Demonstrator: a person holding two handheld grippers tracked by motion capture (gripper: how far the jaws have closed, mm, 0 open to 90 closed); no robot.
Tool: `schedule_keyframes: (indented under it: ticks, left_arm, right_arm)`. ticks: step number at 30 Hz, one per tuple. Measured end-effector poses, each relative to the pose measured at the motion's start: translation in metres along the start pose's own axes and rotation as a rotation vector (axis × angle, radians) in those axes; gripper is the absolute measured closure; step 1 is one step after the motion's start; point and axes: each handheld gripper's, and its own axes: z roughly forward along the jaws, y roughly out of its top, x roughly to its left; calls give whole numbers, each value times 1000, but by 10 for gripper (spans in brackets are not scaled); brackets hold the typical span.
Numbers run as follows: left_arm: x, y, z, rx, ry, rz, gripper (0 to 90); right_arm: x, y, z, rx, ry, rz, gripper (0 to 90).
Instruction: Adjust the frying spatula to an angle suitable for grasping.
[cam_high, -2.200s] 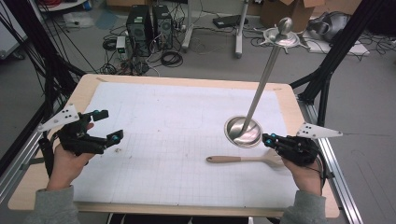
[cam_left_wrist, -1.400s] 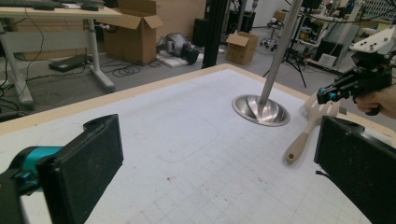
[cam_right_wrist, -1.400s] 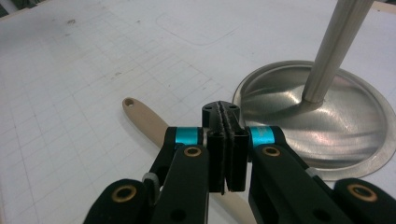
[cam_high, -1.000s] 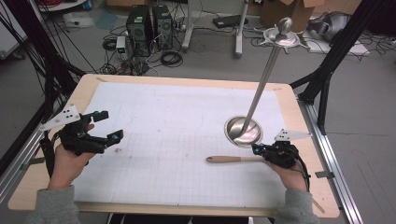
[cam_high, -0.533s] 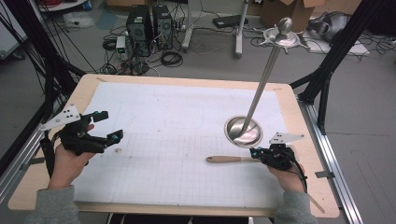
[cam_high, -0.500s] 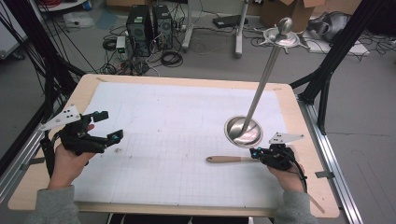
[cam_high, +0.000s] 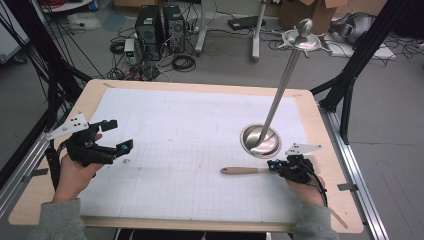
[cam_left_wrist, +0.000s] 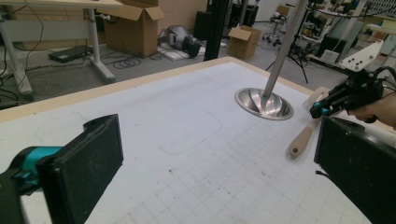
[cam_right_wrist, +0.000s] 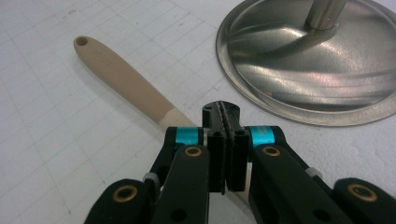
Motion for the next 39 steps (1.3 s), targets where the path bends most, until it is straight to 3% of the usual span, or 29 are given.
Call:
schedule_keyframes:
  ticks: [10,28,39]
  left_arm:
    - [1,-1,1,9,9,-9,17]
    - [3,-5,4,24,11,-16,17]
    - [4,-7,6,35,9,-19,17]
  right_arm:
    - [-3,-3,3,9,-14,14,897]
    - [-5,-4,9,38,-84,0,897]
    - [-4,-6,10,34,-99,53,900]
